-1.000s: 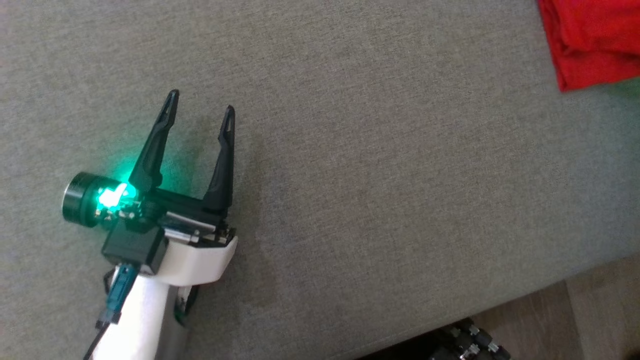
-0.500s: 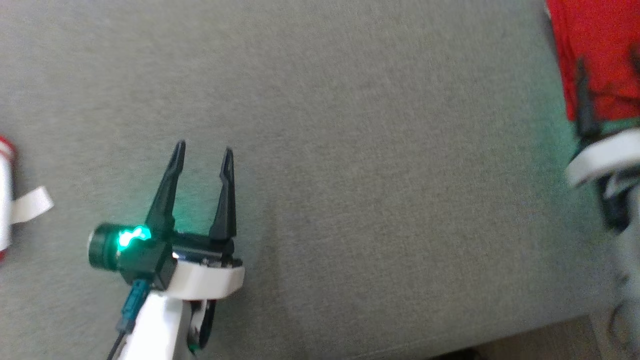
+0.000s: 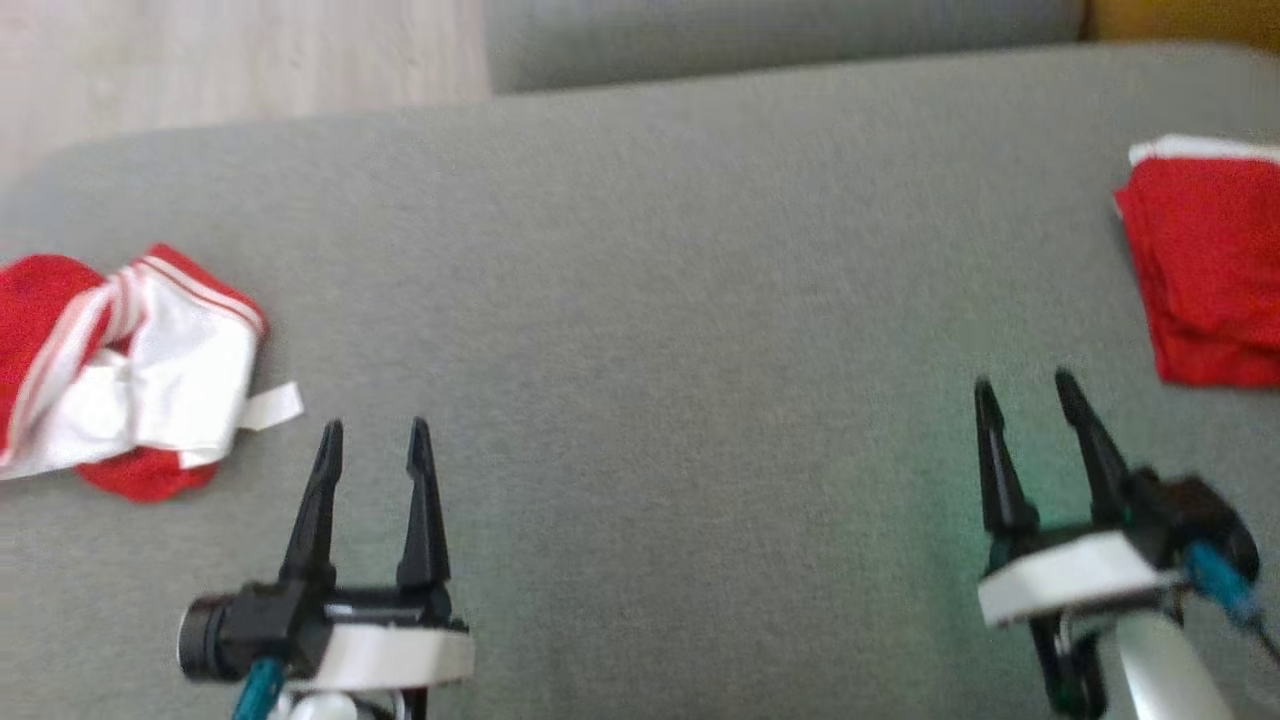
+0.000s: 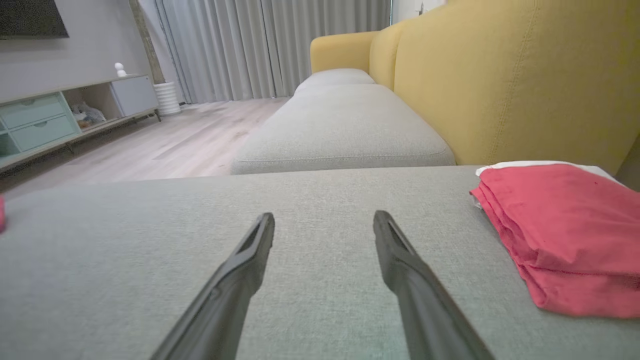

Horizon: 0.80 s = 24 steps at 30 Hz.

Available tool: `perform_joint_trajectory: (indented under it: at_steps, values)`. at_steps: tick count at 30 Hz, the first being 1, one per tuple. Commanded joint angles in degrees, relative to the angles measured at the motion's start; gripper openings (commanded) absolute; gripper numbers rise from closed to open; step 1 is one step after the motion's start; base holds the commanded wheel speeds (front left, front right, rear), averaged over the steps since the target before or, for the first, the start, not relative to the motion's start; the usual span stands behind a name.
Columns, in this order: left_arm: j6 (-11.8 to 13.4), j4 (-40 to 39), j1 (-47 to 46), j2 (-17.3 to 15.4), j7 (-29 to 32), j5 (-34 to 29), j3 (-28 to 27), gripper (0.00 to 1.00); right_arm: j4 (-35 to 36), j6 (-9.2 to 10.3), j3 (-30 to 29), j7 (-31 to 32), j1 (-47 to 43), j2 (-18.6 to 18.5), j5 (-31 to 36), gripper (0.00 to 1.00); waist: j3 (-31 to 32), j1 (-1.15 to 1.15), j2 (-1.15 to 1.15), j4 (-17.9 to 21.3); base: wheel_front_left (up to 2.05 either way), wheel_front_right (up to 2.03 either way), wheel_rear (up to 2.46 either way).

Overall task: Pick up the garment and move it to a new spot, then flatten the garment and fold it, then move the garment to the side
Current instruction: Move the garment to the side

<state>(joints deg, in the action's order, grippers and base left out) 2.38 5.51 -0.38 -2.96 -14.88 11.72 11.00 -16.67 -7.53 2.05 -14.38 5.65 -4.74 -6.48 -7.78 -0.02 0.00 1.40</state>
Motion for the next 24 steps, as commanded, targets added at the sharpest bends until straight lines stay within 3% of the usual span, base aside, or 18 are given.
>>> perform_joint_trajectory:
  at_steps: [1, 8, 24]
  values:
    - [0.60, -2.16, 0.40, 0.07, -0.12, 0.10, -1.97, 1.00, 3.50, 0.04, 0.74, -0.61, -1.57, 0.54, 0.43, 1.00, 4.88, 0.02, 0.00, -2.95, 0.00, 0.00, 0.00]
    - [1.75, -4.19, 6.96, 0.07, -0.12, -1.18, -3.04, 1.00, 10.86, 0.04, 0.00, -0.61, -9.97, 1.75, 2.53, 1.00, 9.59, 0.02, 0.00, -3.14, 0.00, 0.00, 0.00]
    - [2.25, -6.74, 8.97, 0.08, -0.12, -2.00, -3.51, 1.00, 11.39, 0.04, 1.06, -0.62, -12.51, 1.85, 1.40, 1.00, 11.11, 0.02, 0.00, -2.95, 0.00, 0.00, 0.00]
